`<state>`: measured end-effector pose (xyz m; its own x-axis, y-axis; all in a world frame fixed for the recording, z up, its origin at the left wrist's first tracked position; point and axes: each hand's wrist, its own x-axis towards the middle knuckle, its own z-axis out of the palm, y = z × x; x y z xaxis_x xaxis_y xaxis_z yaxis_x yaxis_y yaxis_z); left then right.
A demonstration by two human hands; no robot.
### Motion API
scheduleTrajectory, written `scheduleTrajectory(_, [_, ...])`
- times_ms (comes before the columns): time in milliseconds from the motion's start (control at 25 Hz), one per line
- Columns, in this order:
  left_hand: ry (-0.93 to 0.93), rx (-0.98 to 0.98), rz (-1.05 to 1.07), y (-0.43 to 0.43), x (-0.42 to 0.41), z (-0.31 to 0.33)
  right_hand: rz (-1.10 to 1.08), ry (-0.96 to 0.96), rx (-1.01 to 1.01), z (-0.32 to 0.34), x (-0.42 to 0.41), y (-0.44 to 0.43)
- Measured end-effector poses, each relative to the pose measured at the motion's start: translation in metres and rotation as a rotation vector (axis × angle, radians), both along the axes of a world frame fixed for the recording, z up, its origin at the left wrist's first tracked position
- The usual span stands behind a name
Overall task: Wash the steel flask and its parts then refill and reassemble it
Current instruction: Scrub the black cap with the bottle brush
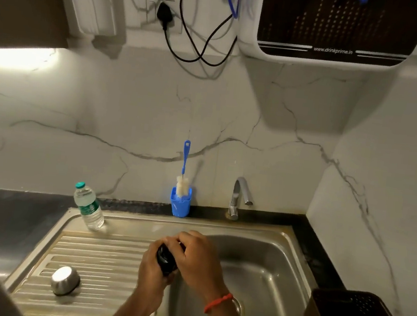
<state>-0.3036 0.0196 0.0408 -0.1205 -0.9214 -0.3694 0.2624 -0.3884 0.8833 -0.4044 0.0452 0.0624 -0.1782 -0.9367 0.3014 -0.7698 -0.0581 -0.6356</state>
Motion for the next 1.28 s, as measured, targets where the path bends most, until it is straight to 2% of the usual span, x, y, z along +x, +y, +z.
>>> scheduleTrajectory(160, [-0.058,-0.018,-0.07,-0.009,-0.006,-0.005,-0.021,-0.119,0.018,-0.007,-0.004,0.005])
scheduleTrajectory(480, [-0.075,-0.098,-0.208,-0.029,-0.01,-0.013,-0.004,-0.167,0.071,-0.002,-0.025,-0.006])
scheduleTrajectory(640, [-0.032,-0.111,-0.208,-0.046,-0.01,-0.014,-0.057,-0.184,0.02,-0.004,-0.031,-0.018])
scheduleTrajectory(1000, [0.038,-0.113,-0.2,-0.094,-0.01,-0.008,-0.005,-0.189,0.095,-0.019,-0.041,-0.074])
scheduleTrajectory(1160, [0.001,-0.087,-0.2,-0.123,-0.009,-0.016,0.024,-0.187,0.121,-0.032,-0.044,-0.108])
scheduleTrajectory(1280, [-0.034,-0.055,-0.201,-0.14,-0.007,-0.026,0.061,-0.274,0.176,-0.045,-0.053,-0.129])
